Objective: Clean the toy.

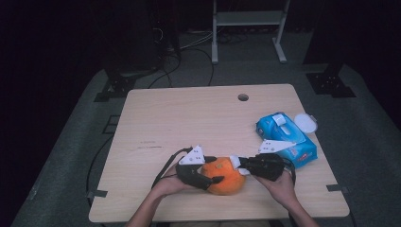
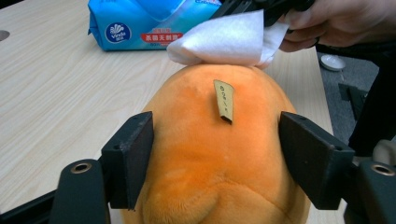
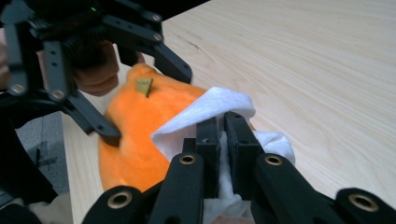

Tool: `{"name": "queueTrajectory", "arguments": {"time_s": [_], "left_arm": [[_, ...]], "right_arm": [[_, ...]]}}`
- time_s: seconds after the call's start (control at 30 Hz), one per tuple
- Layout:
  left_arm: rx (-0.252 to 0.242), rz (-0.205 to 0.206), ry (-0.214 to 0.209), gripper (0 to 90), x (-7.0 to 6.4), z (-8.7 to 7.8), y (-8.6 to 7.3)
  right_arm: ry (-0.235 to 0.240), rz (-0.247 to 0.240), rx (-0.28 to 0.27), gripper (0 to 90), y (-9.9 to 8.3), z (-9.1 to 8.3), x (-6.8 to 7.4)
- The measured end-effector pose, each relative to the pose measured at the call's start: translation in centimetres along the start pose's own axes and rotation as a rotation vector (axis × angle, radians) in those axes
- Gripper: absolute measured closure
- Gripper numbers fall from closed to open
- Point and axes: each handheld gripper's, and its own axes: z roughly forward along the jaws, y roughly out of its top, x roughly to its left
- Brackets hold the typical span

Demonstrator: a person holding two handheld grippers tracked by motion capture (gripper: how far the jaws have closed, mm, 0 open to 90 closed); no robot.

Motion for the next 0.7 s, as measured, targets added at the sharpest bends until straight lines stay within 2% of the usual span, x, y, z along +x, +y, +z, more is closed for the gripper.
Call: {"name": "queueTrajectory", "arguments": {"time_s": [0.07, 0.17, 0.27, 0.33, 0.43, 0.5, 0.53, 0.6, 0.63, 0.67, 0.7], "left_arm": [[0.004, 0.002, 0.003, 30.0, -0.1, 0.2, 0.0], [0.003, 0.006, 0.015, 30.3, -0.5, 0.6, 0.2], [-0.014, 0.020, -0.004, 26.8, -0.4, 0.4, 0.2], [-0.051, 0.011, -0.031, 20.2, 0.1, -0.2, 0.0], [-0.072, -0.012, -0.063, 14.6, 1.2, -1.1, -0.8], [-0.075, -0.022, -0.069, 12.8, 1.6, -1.3, -1.2], [-0.069, -0.036, -0.089, 11.8, 2.3, -1.4, -1.9], [-0.062, -0.018, -0.116, 11.2, 2.4, -0.8, -2.5], [-0.062, -0.018, -0.116, 10.1, 2.4, -0.8, -2.5], [-0.052, -0.005, -0.145, 9.6, 2.3, -0.1, -2.8], [-0.052, -0.005, -0.145, 8.3, 2.3, -0.1, -2.8]], "right_arm": [[-0.005, -0.023, -0.003, 84.2, 0.4, 0.2, 0.7], [0.017, -0.072, -0.025, 84.2, 1.2, 0.4, 2.2], [0.019, -0.117, -0.009, 84.1, 1.4, 0.8, 3.1], [0.028, -0.098, -0.001, 84.3, 0.9, 1.0, 2.5], [0.016, -0.073, -0.003, 84.3, 0.6, 0.5, 1.8], [0.015, -0.053, -0.008, 84.2, 0.5, 0.1, 1.3], [0.021, -0.045, -0.011, 84.2, 0.4, 0.0, 1.1], [0.027, -0.045, -0.011, 84.2, 0.4, -0.1, 1.1], [0.027, -0.045, -0.011, 84.2, 0.4, -0.1, 1.1], [0.039, -0.050, -0.005, 84.1, 0.4, 0.1, 1.2], [0.042, -0.052, -0.003, 84.1, 0.4, 0.1, 1.3]]}}
